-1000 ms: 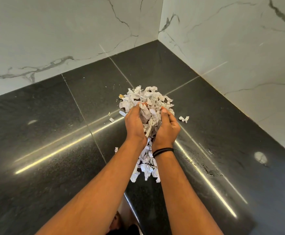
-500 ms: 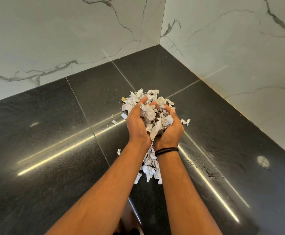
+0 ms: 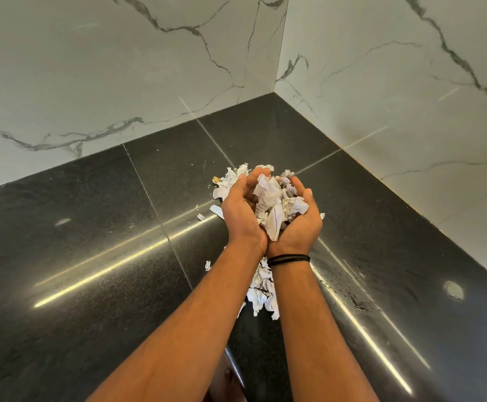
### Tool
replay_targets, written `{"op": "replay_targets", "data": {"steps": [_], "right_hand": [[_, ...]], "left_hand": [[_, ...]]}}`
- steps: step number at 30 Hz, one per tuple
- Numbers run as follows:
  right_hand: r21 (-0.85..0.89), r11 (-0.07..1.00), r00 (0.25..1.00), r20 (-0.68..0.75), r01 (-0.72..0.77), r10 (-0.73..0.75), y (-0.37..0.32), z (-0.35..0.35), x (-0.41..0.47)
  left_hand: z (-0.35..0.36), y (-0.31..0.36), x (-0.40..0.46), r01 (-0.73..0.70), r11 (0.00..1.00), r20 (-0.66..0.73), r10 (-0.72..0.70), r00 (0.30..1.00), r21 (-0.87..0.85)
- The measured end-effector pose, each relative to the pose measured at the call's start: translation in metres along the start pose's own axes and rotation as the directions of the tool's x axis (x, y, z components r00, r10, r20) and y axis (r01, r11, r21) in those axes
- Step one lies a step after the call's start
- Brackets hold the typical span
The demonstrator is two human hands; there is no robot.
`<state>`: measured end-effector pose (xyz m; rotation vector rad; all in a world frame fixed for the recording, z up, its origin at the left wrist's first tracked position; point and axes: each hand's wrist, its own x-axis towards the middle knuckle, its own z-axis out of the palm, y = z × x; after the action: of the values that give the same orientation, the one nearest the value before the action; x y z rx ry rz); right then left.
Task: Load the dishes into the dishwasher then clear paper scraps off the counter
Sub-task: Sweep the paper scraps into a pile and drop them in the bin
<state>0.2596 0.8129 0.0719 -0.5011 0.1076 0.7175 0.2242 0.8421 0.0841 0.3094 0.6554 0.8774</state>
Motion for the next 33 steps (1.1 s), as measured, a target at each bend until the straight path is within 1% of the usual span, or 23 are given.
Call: {"op": "replay_targets", "data": {"steps": [3, 8, 11, 14, 16, 25, 33], "right_hand": [[-0.014, 1.0, 1.0, 0.016, 0.007, -0.007, -0.004, 0.004, -0.004], [0.029, 0.999, 0.999, 0.038, -0.021, 0.02, -0.012, 0.011, -0.013], [0.068, 0.994, 0.996, 0.031, -0.083, 0.081, -0.012, 0.017, -0.021], [0.087, 0.991, 0.994, 0.039, -0.105, 0.101, -0.008, 0.027, -0.029], [0.095, 0.987, 0.991, 0.061, -0.126, 0.12, -0.004, 0.035, -0.037], [-0.001, 0.985, 0.981, 0.09, -0.172, 0.171, 0.023, 0.061, -0.081], [-0.082, 0.974, 0.969, 0.111, -0.213, 0.221, 0.054, 0.067, -0.162]], "left_hand": [[0.006, 0.002, -0.007, -0.002, 1.0, 0.008, 0.002, 1.0, -0.012], [0.015, 0.009, -0.02, -0.011, 1.0, 0.021, 0.011, 1.0, 0.001], [0.017, 0.018, -0.03, -0.017, 1.0, 0.024, 0.017, 1.0, -0.005], [0.016, 0.031, -0.038, -0.034, 0.998, 0.025, 0.035, 0.999, -0.053], [0.014, 0.041, -0.045, -0.05, 0.997, 0.021, 0.051, 0.998, -0.055], [-0.002, 0.087, -0.086, -0.139, 0.987, -0.01, 0.138, 0.99, -0.077], [-0.052, 0.12, -0.147, -0.228, 0.965, -0.042, 0.224, 0.974, -0.127]]}}
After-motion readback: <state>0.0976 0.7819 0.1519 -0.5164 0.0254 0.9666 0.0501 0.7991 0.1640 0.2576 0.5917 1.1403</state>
